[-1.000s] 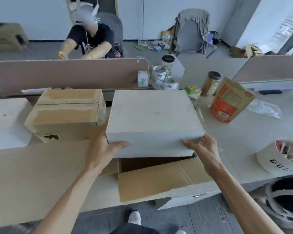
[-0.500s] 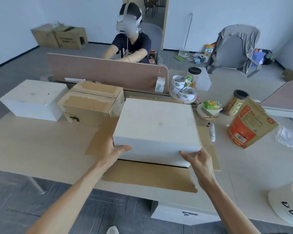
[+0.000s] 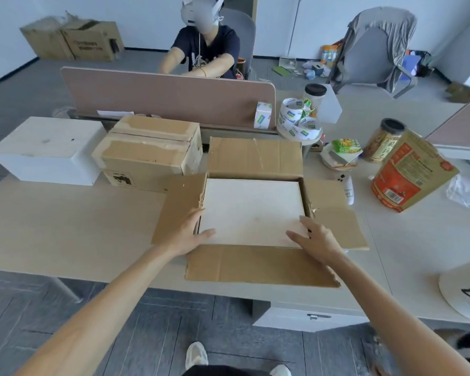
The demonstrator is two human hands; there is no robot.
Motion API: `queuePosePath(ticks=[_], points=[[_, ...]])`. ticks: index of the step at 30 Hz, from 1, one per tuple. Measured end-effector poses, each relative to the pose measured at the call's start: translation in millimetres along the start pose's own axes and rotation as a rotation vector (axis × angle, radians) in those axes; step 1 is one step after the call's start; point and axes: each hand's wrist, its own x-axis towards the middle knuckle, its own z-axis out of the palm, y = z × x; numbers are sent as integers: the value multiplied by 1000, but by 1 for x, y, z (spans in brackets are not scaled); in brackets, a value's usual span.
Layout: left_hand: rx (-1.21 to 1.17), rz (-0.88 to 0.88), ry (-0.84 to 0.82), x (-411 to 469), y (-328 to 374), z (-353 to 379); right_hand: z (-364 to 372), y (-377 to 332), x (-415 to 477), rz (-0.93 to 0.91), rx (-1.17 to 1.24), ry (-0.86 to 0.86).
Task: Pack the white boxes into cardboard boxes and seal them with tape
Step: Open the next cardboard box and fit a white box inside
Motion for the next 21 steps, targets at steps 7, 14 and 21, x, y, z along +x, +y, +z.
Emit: queuePosePath(ticks=[7, 14, 21], points=[[-78, -112, 248, 26, -19, -18, -15, -7, 10, 4, 64, 115], [-195, -290, 334, 38, -44, -51, -43, 6, 27, 13, -8, 228], [-289, -230, 507, 29, -18, -77, -68, 31, 50, 223, 71, 267]])
